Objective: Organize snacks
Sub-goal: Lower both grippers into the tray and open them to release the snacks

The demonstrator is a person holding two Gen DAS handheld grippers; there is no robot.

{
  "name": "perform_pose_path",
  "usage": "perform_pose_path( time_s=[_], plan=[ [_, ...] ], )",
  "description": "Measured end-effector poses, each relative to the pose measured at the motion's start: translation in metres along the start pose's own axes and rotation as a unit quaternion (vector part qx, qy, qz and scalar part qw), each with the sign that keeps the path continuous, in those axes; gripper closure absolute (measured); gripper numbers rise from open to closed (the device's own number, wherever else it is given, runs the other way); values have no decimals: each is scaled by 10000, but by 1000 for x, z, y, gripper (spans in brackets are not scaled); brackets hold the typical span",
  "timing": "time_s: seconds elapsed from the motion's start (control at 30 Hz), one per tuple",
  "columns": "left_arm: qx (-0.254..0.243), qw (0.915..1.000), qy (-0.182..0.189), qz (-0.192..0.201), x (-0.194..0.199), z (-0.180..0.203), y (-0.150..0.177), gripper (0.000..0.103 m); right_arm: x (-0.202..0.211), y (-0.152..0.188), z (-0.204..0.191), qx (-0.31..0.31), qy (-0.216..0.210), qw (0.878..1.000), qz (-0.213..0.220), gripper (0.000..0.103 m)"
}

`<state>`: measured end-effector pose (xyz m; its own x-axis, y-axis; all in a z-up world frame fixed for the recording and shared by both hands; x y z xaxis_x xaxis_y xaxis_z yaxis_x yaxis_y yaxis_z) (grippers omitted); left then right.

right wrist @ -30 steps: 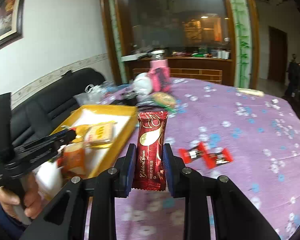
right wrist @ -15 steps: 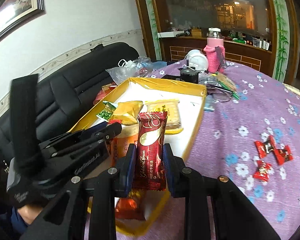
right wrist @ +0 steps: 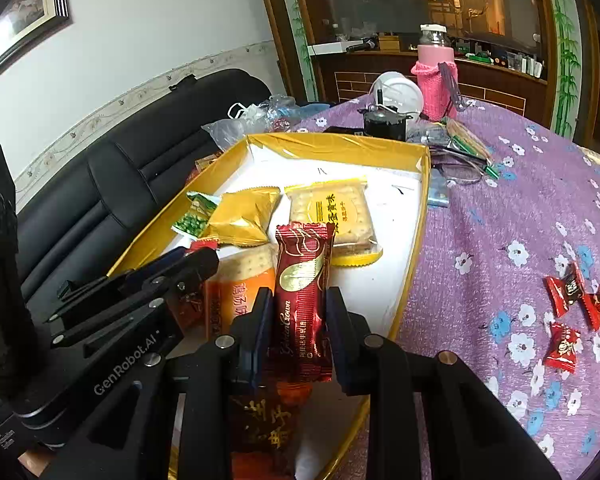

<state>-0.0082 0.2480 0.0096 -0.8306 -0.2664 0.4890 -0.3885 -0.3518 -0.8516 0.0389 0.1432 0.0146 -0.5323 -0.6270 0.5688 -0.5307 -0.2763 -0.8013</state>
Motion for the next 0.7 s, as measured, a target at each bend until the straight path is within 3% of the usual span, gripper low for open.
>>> perform_pose_path(
  time_s=[0.27,0.7],
  plan=[
    [-133,9996,-222,-72,-4,1,2,80,-6,8,1,182,63,9998,-52,77],
    [-157,9995,-275,-59,-4,0,2,80,-6,10,-1,323,127,9994,-14,77]
  ],
)
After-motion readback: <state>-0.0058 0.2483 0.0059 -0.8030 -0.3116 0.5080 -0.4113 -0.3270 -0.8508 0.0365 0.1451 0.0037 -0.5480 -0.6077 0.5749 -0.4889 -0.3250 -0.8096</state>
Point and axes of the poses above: each gripper's, at about its wrist camera, not at the fingertips, and x roughly against the way its jaws point, z to its right, y to its underside, the point moved 4 cm from there along -x, roughly the way its jaws point, and after that the axes turned 9 degrees about z, right-handed, at the moved point
